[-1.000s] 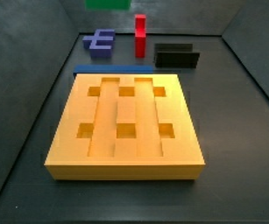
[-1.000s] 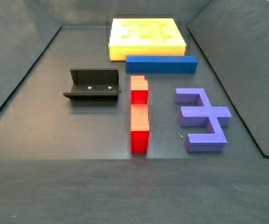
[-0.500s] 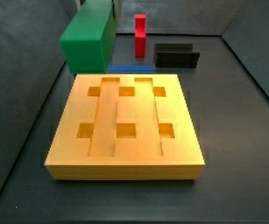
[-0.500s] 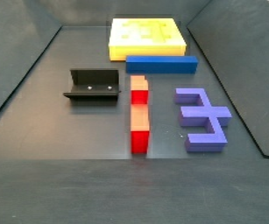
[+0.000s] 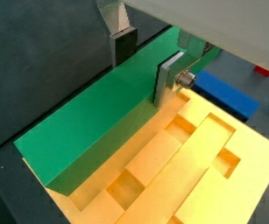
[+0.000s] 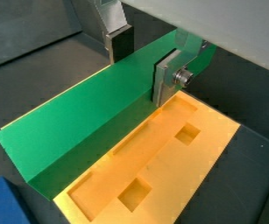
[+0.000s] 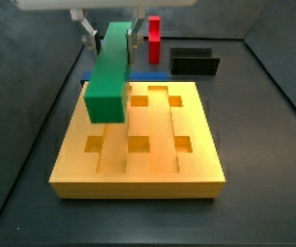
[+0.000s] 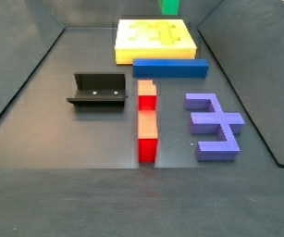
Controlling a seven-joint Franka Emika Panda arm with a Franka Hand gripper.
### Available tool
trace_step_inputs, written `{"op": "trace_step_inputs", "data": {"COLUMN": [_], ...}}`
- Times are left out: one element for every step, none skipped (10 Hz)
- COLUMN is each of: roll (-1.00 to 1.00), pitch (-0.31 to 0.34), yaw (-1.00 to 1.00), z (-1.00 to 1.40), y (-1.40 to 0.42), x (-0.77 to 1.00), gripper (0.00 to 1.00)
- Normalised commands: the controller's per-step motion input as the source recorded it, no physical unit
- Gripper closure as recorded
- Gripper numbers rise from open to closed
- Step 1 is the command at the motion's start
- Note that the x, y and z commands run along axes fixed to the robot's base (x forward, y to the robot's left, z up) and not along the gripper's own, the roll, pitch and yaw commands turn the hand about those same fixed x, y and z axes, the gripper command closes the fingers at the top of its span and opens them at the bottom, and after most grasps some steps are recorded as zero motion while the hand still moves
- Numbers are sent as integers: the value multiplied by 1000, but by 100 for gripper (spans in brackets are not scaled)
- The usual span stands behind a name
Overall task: Pick up the green object. Move up. Move to above the board. Insert the green object.
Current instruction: Insert the green object.
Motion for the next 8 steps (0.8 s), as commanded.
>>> {"op": "trace_step_inputs", "data": {"roll": [7, 96, 156, 153, 117, 70, 86, 127], "pitch": [-43, -63, -39, -37, -27, -27, -11, 0], "yaw": [23, 26, 0, 0, 34, 80, 66, 77], "z": [-817, -774, -743, -680, -620, -571, -517, -440], "y": [-134, -134, -114, -71, -9, -17, 0, 0], "x": [0, 0, 0, 0, -11, 0, -54, 0], "gripper": [100, 100, 100, 100, 100, 100, 100, 100]}}
